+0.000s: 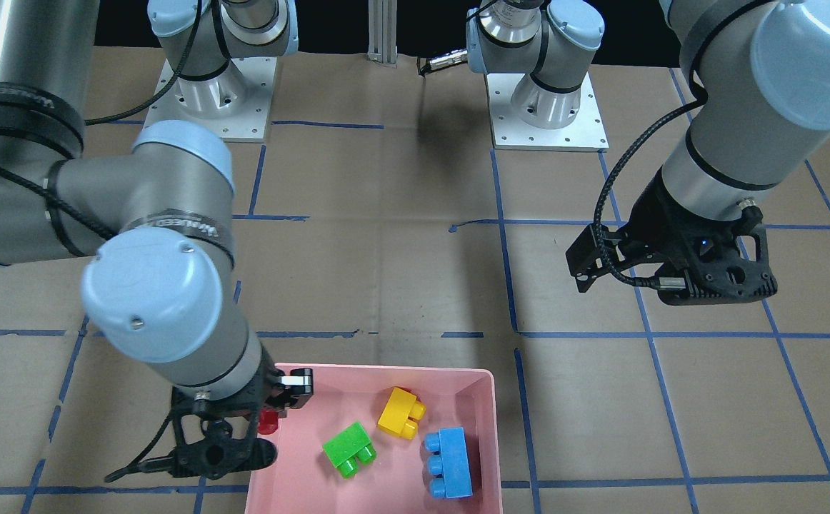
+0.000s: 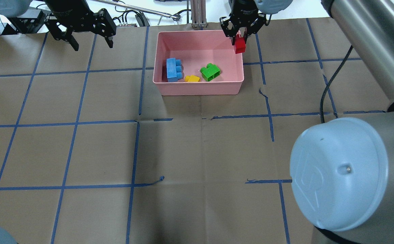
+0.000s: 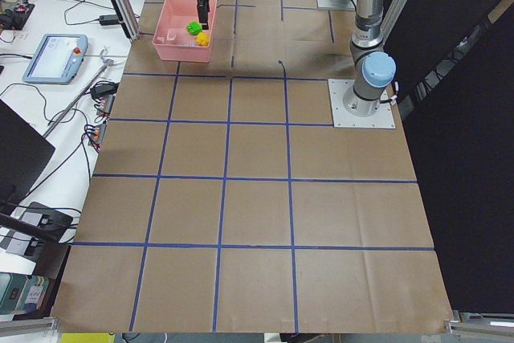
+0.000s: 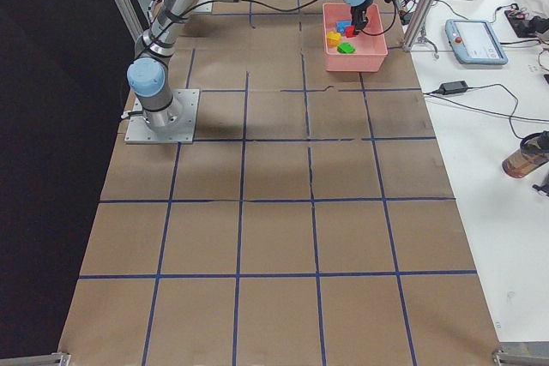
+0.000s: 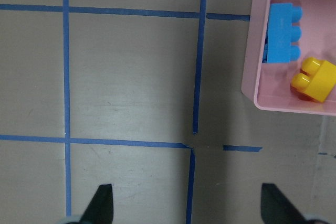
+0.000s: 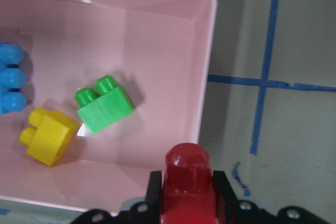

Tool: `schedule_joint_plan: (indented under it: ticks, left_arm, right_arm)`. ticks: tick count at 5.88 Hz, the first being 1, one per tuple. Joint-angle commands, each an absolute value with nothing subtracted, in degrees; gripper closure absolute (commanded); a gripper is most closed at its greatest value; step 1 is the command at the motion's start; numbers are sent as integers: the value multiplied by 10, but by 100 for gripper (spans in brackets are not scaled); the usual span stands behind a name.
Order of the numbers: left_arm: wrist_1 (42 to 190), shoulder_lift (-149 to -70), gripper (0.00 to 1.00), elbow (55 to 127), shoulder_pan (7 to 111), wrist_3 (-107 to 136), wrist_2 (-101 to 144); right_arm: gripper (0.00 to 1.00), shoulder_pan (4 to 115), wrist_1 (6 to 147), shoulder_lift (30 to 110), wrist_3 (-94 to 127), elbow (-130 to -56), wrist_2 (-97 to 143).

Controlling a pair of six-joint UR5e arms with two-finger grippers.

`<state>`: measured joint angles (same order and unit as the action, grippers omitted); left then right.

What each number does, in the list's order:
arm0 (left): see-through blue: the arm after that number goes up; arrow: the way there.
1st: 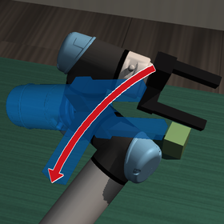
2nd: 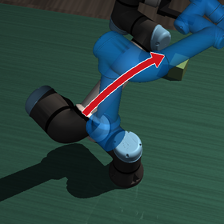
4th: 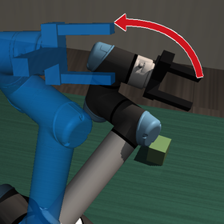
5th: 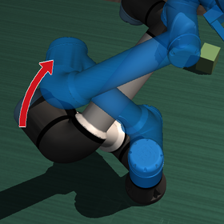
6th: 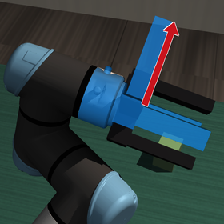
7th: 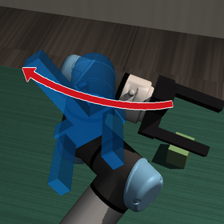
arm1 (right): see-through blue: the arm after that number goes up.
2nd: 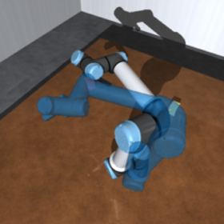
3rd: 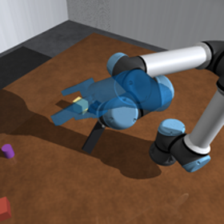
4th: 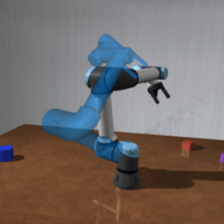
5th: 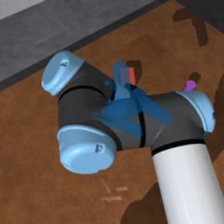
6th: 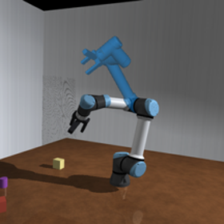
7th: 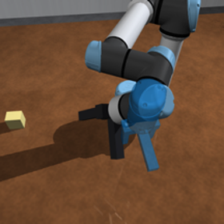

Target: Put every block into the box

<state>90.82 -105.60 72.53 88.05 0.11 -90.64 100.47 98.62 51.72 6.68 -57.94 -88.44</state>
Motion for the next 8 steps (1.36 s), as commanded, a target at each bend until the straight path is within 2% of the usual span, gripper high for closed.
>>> schedule_joint_plan:
  ticks: [1,2,3,6,8]
  left_arm:
    - [892,-1033,0,737,896,1,-906]
    - [892,-1028,0,741,896,1,-906]
    - [896,-1028,0,742,896,2,-908]
    - [901,-1000,0,767,897,2,-907]
    - [902,-993,0,767,896,3,-908]
  right_arm:
    - [73,1027,1067,459,100,-581,-886]
    - [58,1026,1083,446,99,-585,-891]
    - [1,1020,1085,444,98,-582,-891]
    - [0,1001,1040,488,95,-580,-892]
    - [0,978,889,581,47,-591,-895]
